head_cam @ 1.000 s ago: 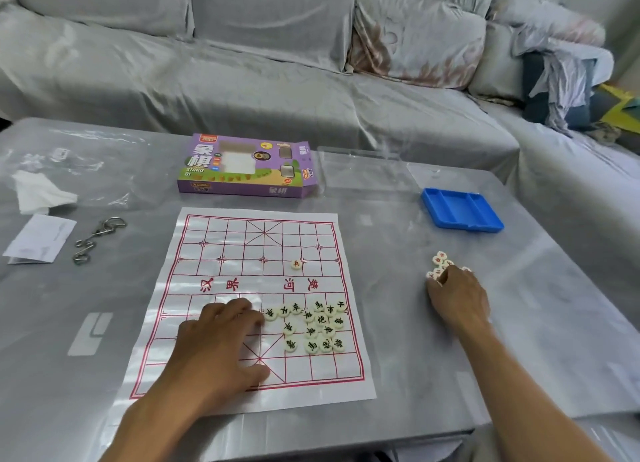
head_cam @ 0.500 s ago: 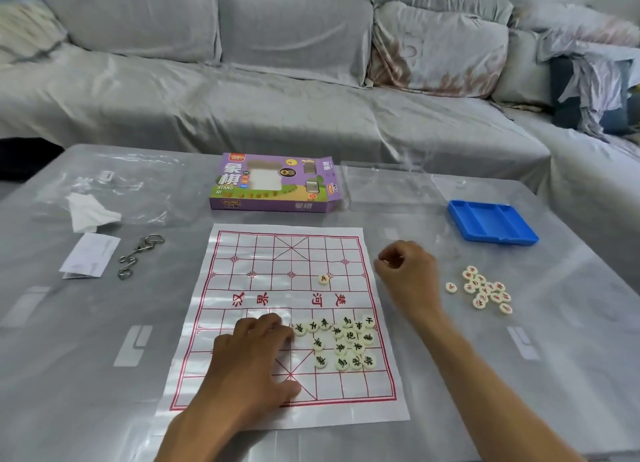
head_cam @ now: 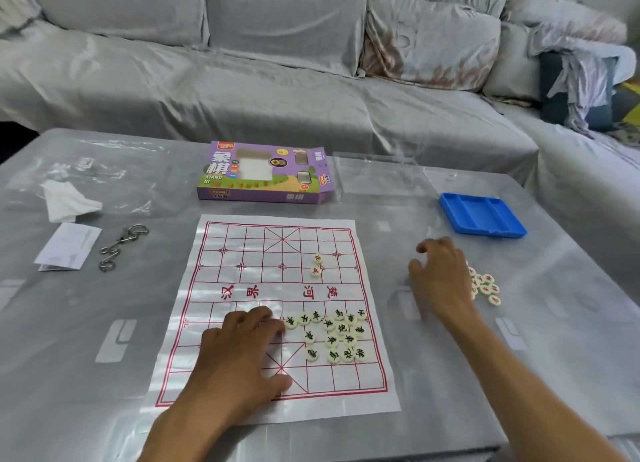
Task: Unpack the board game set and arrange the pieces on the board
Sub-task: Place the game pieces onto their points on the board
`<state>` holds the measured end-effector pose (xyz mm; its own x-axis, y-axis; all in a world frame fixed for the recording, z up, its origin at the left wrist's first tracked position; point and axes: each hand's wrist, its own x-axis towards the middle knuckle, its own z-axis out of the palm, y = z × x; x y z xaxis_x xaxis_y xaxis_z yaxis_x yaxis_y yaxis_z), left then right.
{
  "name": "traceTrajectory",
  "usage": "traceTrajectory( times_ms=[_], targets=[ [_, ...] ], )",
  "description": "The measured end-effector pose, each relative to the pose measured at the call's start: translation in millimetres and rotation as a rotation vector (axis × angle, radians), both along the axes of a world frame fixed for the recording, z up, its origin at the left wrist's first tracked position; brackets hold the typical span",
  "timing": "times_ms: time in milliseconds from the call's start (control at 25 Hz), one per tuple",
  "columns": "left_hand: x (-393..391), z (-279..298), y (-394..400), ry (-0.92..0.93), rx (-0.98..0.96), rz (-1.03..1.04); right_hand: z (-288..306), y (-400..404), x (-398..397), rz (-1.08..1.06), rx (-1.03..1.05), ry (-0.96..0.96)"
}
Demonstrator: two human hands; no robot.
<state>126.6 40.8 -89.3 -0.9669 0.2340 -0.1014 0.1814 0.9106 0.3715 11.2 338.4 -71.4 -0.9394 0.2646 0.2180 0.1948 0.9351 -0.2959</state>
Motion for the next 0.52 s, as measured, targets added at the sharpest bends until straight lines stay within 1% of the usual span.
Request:
traceTrajectory(
  times_ms=[80, 160, 200, 320, 400, 520],
  targets=[
    [-1.0, 1.5, 1.3, 0.001, -0.002, 0.006, 1.2, 31.0, 12.8, -0.127, 0.034, -0.130],
    [-1.8, 3.7, 2.3, -0.016, -0.003, 0.013, -0.5, 34.4, 14.5, -0.168, 0.021, -0.214],
    [-1.0, 4.7, 2.3, -0.026, -0.006, 0.015, -0.9, 34.4, 14.1, -0.167, 0.015, -0.212],
    [1.6, 7.6, 2.5, -0.012, -0.015, 0.001, 1.9, 40.2, 15.7, -0.144, -0.057, -0.152],
    [3.1, 9.2, 3.2, -0.005, -0.005, -0.007, 3.6, 37.8, 14.2, -0.126, -0.138, -0.065],
    [2.4, 9.8, 2.2, -0.004, 0.006, -0.004, 3.4, -10.4, 3.8, 0.070, -0.245, 0.131]
  ],
)
